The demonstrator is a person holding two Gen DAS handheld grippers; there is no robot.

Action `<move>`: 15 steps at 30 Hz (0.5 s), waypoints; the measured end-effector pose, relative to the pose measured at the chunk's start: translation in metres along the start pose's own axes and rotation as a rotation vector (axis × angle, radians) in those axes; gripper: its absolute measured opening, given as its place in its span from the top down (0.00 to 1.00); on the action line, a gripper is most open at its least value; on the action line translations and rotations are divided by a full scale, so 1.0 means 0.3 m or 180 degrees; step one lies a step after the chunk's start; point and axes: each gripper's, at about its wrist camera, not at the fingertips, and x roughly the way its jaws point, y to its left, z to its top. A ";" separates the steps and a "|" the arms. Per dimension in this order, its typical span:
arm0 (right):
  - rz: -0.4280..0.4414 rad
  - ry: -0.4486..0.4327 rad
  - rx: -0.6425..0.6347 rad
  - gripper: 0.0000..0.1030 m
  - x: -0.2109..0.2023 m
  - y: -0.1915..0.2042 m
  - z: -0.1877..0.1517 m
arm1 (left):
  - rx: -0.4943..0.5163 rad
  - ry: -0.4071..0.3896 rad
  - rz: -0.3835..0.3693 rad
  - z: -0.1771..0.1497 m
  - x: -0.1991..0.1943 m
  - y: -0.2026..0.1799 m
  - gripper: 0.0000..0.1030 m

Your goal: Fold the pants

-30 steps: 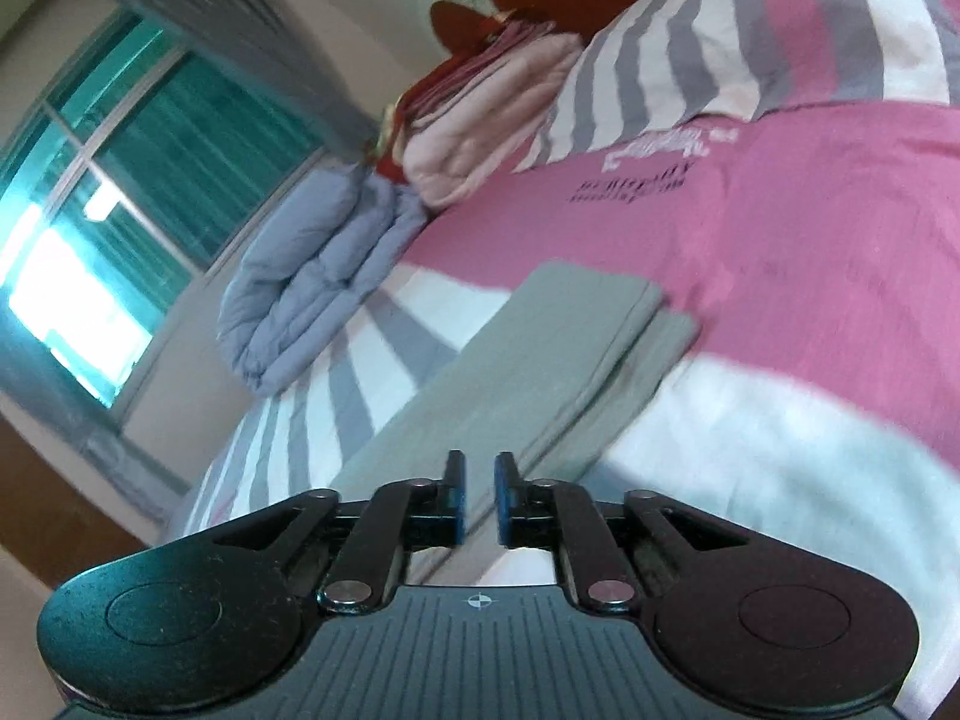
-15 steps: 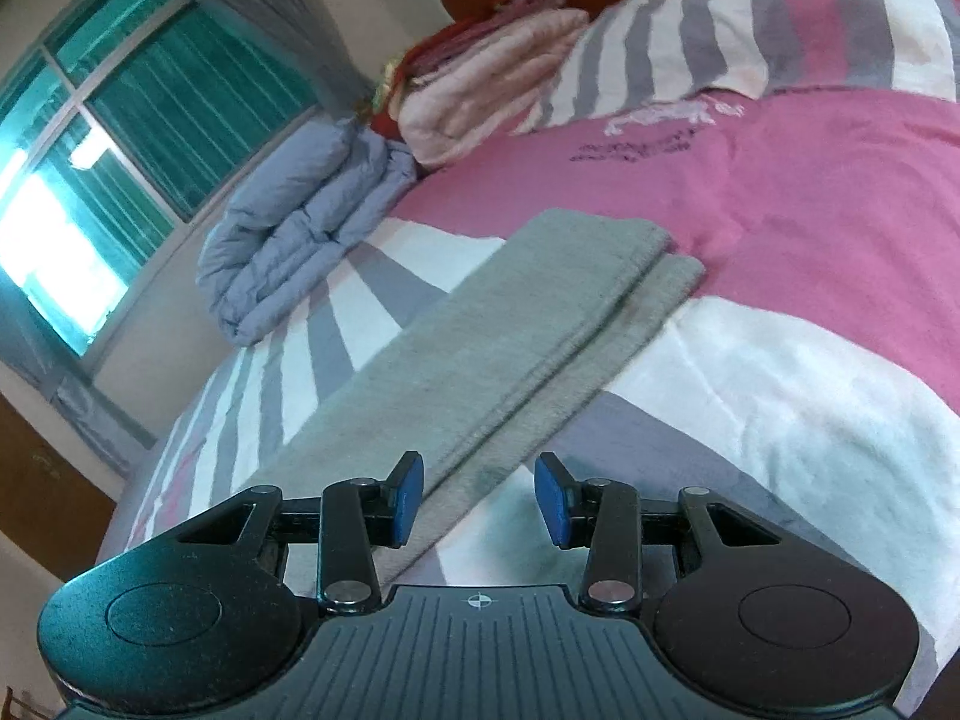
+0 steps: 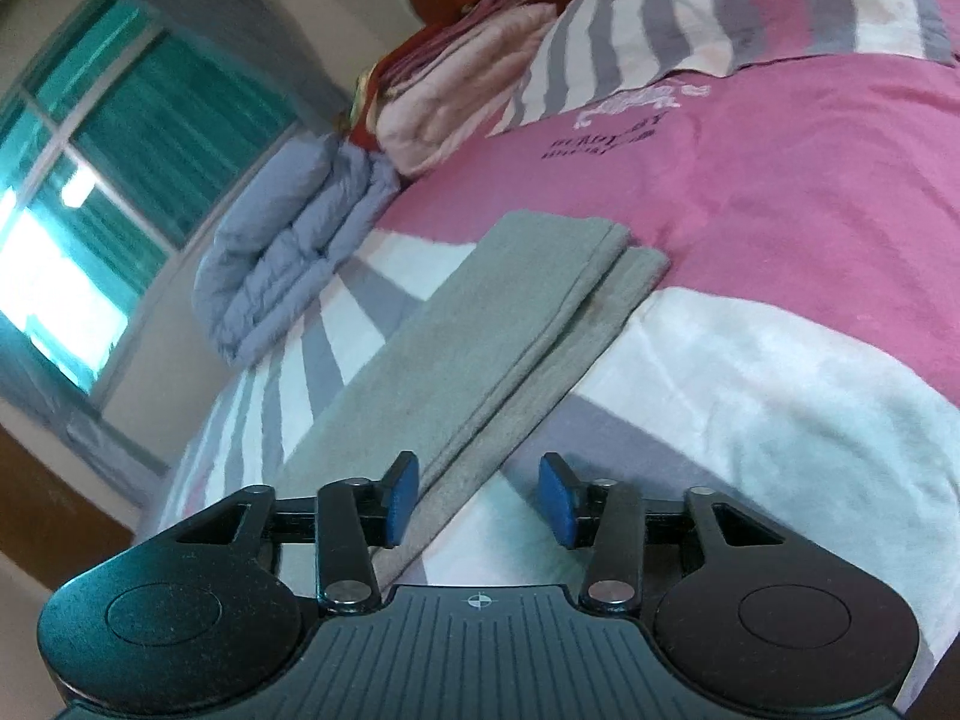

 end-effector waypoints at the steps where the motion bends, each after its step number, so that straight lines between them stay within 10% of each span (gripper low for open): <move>1: 0.0052 -0.0032 0.0036 0.53 -0.008 -0.011 0.006 | 0.0093 -0.0024 -0.0058 -0.011 -0.021 -0.027 0.38; 15: 0.0030 -0.0065 0.0698 0.53 0.123 -0.103 0.168 | -0.0015 0.0241 -0.0155 -0.161 0.029 -0.090 0.22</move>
